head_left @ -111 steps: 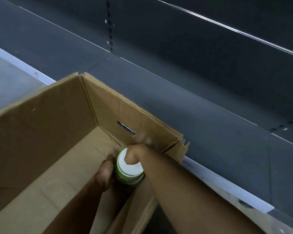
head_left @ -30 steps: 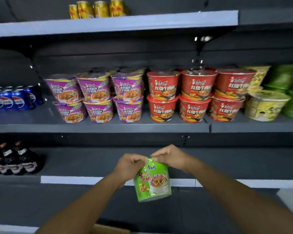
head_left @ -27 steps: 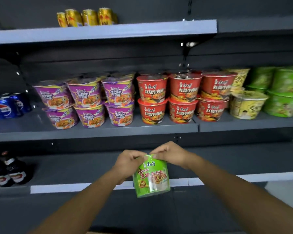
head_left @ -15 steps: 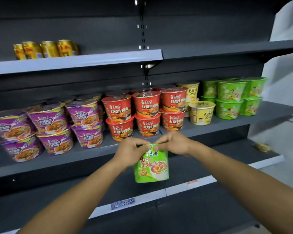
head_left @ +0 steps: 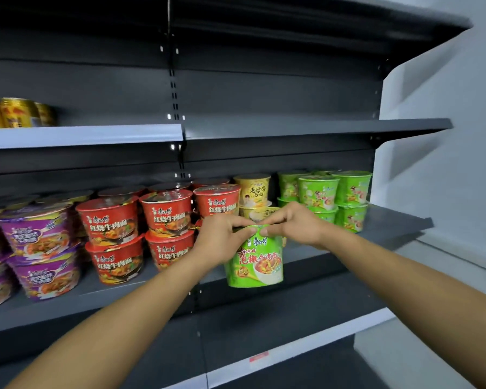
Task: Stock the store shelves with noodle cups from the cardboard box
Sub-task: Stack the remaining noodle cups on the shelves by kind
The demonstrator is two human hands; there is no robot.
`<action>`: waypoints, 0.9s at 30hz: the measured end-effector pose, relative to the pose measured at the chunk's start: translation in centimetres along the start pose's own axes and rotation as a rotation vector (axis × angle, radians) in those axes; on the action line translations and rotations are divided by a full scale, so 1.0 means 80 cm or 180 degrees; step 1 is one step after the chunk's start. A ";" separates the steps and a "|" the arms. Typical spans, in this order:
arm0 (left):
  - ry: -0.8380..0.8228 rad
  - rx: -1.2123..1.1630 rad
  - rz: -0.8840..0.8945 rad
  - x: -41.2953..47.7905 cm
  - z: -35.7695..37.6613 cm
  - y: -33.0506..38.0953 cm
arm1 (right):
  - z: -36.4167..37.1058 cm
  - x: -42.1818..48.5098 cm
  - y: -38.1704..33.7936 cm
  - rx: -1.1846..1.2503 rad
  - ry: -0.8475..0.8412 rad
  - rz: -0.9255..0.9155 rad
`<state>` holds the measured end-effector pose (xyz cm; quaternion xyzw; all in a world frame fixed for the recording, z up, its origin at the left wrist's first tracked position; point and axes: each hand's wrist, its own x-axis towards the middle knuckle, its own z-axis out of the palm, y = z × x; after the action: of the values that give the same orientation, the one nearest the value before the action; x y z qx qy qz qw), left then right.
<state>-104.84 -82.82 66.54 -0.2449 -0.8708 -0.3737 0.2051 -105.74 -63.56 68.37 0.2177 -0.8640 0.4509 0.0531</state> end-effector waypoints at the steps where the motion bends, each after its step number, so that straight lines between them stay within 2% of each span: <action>1: 0.0021 0.0007 0.0028 0.008 0.009 0.006 | -0.011 0.000 0.005 -0.0021 0.0029 -0.0026; 15: 0.0078 0.0236 0.0359 0.127 0.065 0.037 | -0.111 0.043 0.061 -0.0260 0.0639 -0.0331; 24: 0.0872 0.0130 0.1031 0.211 0.066 0.039 | -0.165 0.096 0.053 -0.0686 0.1249 -0.1026; 27: 0.0912 0.0194 0.0945 0.231 0.069 0.030 | -0.181 0.110 0.058 -0.0782 0.1382 -0.1126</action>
<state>-119.13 -72.14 74.36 -0.3086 -0.7979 -0.3438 0.3871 -117.12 -52.53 75.89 0.2553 -0.8292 0.3627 0.3401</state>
